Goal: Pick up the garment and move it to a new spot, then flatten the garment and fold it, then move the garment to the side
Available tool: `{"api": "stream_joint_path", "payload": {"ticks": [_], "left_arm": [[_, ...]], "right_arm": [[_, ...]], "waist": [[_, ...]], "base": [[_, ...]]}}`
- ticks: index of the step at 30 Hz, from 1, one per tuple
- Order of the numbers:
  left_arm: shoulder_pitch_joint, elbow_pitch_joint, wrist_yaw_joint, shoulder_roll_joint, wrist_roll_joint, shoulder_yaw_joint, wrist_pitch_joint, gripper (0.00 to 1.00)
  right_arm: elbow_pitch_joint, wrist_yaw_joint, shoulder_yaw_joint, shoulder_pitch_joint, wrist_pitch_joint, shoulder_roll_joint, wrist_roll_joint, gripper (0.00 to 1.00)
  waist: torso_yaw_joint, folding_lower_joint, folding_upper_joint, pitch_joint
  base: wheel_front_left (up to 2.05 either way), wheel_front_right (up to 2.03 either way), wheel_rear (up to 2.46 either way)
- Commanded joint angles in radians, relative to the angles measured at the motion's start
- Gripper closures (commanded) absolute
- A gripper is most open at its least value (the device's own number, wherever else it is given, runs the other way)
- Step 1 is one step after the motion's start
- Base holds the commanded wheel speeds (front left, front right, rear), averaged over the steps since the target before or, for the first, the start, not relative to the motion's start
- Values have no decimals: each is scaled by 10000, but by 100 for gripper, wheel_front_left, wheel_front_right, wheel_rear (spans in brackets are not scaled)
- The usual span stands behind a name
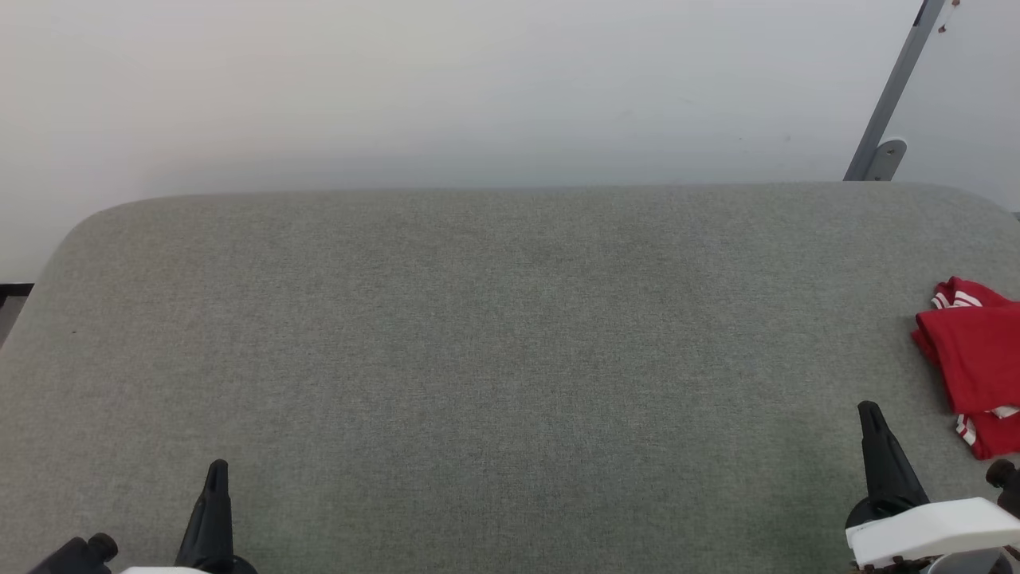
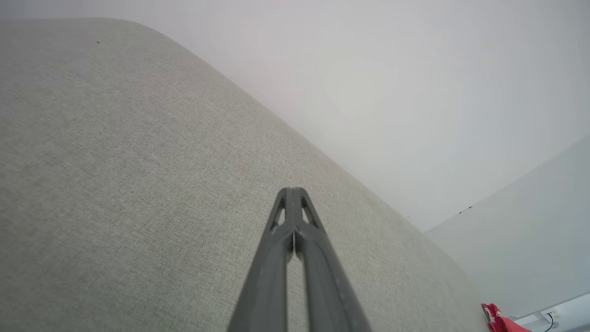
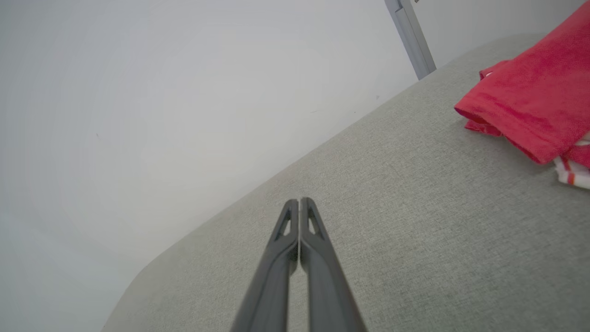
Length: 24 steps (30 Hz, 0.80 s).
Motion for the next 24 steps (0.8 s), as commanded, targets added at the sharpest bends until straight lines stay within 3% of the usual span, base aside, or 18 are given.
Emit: {"api": "stream_joint_path", "payload": {"ticks": [1, 24], "left_arm": [[-249, -66, -14, 70, -234, 66, 66, 100], [-985, 240, -24, -219, -2948, 187, 851, 100]], "right_arm": [[-77, 2, -52, -235, 61, -11, 234, 100], [72, 1, -259, -677, 862, 318, 2941, 100]], "waist": [[0, 0, -1, 1], [-13, 0, -1, 66]], "base": [[0, 0, 0], [0, 0, 0]]}}
